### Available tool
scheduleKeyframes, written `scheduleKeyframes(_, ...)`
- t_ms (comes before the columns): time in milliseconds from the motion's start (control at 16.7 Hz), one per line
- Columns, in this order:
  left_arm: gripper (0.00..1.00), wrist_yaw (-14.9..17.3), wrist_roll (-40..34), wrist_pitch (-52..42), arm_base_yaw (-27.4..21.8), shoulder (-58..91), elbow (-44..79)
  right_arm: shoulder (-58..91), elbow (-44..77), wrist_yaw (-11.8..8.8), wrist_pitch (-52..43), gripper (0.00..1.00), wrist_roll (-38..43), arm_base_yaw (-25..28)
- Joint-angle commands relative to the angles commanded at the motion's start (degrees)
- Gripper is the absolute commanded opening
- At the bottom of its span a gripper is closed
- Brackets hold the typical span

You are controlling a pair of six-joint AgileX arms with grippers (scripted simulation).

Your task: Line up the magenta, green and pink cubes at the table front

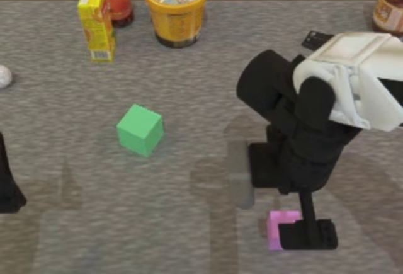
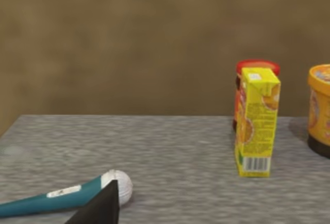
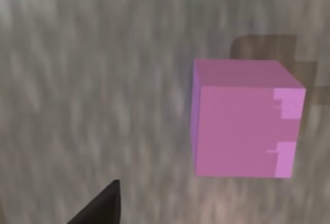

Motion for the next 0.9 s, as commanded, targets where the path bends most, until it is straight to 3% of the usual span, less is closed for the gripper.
scheduleKeyframes(420,1.00,0.33,0.63,-8.22,-3.17,12.54,12.46,-10.79,-7.19,-1.26,7.82,1.00,4.09,-5.23)
scheduleKeyframes(900,1.00,0.12,2.65,-33.78,-11.24,60.34,50.90,-48.88,-33.16,-2.66,29.16,1.00,20.23,-21.75)
